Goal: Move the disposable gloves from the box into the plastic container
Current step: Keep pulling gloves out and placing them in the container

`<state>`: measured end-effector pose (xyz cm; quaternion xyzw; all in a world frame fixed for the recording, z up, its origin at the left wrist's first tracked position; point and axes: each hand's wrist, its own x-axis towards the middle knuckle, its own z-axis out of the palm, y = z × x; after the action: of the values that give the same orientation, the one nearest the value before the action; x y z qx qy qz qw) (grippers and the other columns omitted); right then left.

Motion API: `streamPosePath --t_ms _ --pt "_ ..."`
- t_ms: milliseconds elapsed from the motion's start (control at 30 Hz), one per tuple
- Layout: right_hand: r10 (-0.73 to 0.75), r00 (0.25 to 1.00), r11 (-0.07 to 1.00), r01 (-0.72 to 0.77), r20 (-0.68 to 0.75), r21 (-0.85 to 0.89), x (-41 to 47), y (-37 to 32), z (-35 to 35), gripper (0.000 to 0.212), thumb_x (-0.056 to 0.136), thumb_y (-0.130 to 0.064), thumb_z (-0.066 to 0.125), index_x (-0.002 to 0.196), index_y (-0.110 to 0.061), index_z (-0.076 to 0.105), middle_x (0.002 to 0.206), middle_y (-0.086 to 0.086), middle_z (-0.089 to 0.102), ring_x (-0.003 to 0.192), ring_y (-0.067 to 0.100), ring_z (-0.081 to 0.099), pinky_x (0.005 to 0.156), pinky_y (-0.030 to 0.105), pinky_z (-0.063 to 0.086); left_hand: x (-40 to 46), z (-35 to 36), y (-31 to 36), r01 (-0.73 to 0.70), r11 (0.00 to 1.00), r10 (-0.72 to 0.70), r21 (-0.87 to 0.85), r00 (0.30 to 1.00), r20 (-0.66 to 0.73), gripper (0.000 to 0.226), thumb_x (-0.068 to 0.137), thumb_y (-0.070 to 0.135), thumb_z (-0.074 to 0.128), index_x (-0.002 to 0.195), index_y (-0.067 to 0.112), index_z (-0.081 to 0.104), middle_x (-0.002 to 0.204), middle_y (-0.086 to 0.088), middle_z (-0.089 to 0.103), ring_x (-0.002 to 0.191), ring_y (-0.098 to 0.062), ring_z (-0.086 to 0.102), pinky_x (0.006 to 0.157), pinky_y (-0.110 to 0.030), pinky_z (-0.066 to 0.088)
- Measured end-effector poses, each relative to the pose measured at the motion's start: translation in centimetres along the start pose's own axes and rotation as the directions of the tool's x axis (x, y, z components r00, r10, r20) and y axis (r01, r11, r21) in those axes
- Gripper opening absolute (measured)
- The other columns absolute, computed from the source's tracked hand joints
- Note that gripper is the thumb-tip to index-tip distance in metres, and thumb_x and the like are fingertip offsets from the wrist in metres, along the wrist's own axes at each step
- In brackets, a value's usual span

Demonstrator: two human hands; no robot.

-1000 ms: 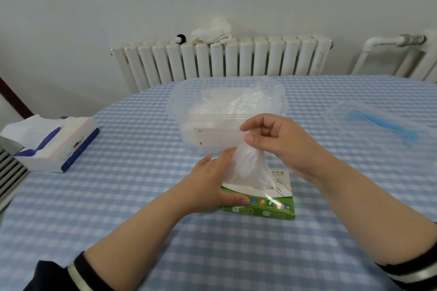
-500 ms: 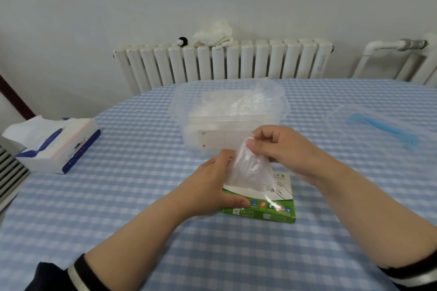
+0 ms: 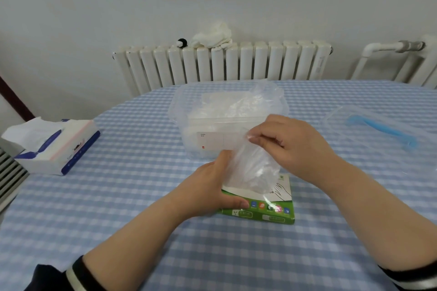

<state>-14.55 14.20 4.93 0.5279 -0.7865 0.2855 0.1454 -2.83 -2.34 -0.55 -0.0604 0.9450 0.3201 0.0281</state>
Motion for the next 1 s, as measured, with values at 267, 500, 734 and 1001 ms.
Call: streamPosePath --t_ms 267,500,734,1001 --pt "0.156 0.958 0.848 -0.006 -0.239 0.529 -0.2 -1.3 0.4 0.014 0.095 -0.02 0.055 0.088 -0.022 0.067 0.079 -0.008 0.066 0.081 0.008 0.063 0.082 0.021 0.048 0.0 -0.3 0.0 -0.001 1.0 0.001 -0.003 1.0 0.006 0.086 0.072 0.052 0.08 0.132 0.035 0.022 0.128 0.01 0.055 0.108 -0.009 0.057 0.088 -0.028 0.053" --pt "0.48 0.699 0.583 0.198 -0.53 0.788 0.9 -1.4 -3.7 0.018 0.101 -0.024 0.047 0.09 -0.016 0.059 0.058 -0.009 0.057 0.054 0.013 0.051 0.064 0.027 0.046 -0.2 -0.1 -0.1 -0.048 0.998 0.048 -0.029 0.999 0.001 0.093 0.071 0.052 0.081 0.137 0.04 0.017 0.131 0.016 0.051 0.109 -0.005 0.053 0.09 -0.02 0.046" --pt "0.469 0.811 0.604 -0.004 -0.351 0.797 1.1 -1.8 -5.7 0.019 0.101 -0.019 0.046 0.098 -0.016 0.064 0.043 -0.008 0.045 0.037 0.007 0.037 0.041 0.017 0.032 -0.5 -3.9 1.8 -0.266 0.919 0.175 -0.293 0.937 -0.301 0.059 0.076 0.066 0.058 0.127 0.041 0.041 0.118 0.019 0.06 0.11 -0.005 0.058 0.098 -0.035 0.047" --pt "0.376 0.905 0.715 -0.146 -0.2 0.684 3.7 -1.8 -4.2 0.008 0.095 -0.024 0.059 0.101 -0.023 0.065 0.043 -0.005 0.049 0.039 0.007 0.042 0.042 0.017 0.036 3.4 -8.3 9.8 -0.384 0.853 0.224 -0.353 0.881 -0.416 0.049 0.095 0.024 0.061 0.138 0.027 0.038 0.078 0.009 0.066 0.072 -0.006 0.064 0.075 -0.019 0.053"
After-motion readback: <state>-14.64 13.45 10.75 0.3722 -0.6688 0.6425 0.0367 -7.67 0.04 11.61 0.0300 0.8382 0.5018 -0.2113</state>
